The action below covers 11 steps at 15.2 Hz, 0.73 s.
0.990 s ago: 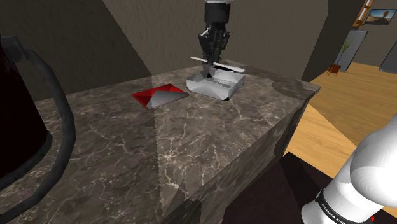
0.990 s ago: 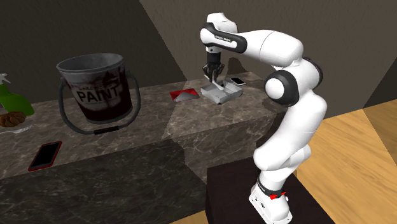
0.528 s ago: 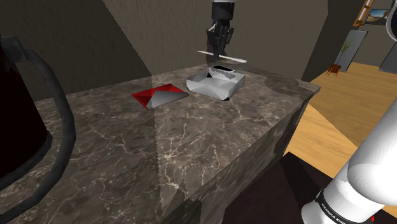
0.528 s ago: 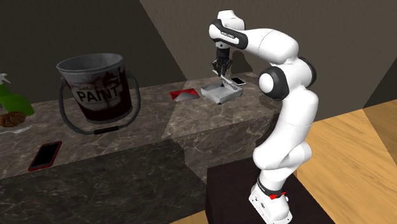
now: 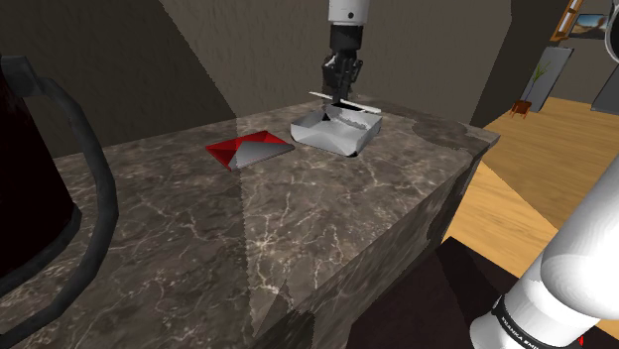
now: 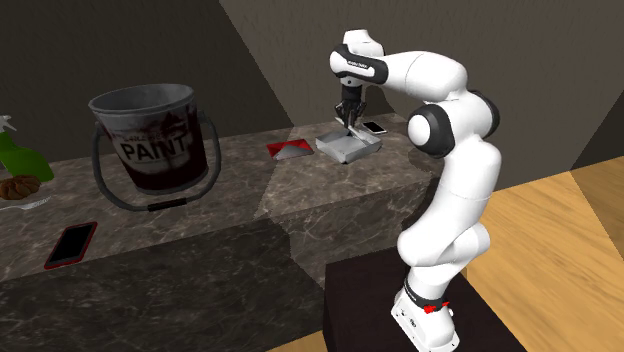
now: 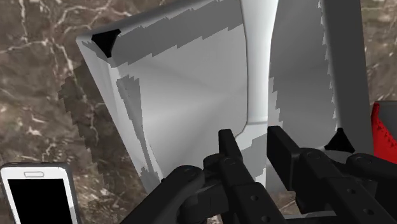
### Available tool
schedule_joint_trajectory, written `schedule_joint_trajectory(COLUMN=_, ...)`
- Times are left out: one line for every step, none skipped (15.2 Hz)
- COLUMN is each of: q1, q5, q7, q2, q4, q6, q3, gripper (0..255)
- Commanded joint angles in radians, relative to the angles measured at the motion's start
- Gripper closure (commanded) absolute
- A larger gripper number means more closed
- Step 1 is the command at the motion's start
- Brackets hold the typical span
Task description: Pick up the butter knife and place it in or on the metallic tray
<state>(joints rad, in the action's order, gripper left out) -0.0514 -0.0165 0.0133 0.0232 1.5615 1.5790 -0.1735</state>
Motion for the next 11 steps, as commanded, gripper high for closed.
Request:
schedule_joint_trajectory(q1=0.0, q5=0.001, q7=0.0, q2=-0.006, q4=0.033, q6=0.028, q3=0.0, gripper=255)
schedule_joint_trajectory(q1=-0.001, q5=0.001, q7=0.001, q2=-0.009, q4=0.05, q6=0.042, q3=0.001, gripper=255)
schedule_joint_trajectory(q1=-0.001, q5=0.002, q7=0.001, q2=-0.011, q4=0.067, q6=0.056, q3=0.001, gripper=255)
schedule_joint_trajectory(q1=-0.001, q5=0.002, q7=0.001, q2=-0.014, q4=0.083, q6=0.07, q3=0.001, gripper=255)
schedule_joint_trajectory(q1=-0.001, q5=0.003, q7=0.001, q2=-0.016, q4=0.099, q6=0.084, q3=0.001, gripper=255)
schedule_joint_trajectory(q1=-0.001, q5=0.003, q7=0.001, q2=-0.018, q4=0.115, q6=0.098, q3=0.001, gripper=255)
schedule_joint_trajectory(q1=-0.001, q5=0.003, q7=0.001, q2=-0.019, q4=0.131, q6=0.112, q3=0.001, gripper=255)
schedule_joint_trajectory(q1=-0.001, q5=0.003, q7=0.001, q2=-0.021, q4=0.148, q6=0.128, q3=0.001, gripper=255)
schedule_joint_trajectory(q1=-0.001, q5=0.003, q7=0.001, q2=-0.021, q4=0.148, q6=0.128, q3=0.001, gripper=255)
schedule_joint_trajectory(q1=-0.001, q5=0.003, q7=0.001, q2=-0.021, q4=0.148, q6=0.128, q3=0.001, gripper=255)
schedule_joint_trajectory(q1=-0.001, q5=0.003, q7=0.001, q2=-0.021, q4=0.148, q6=0.128, q3=0.001, gripper=255)
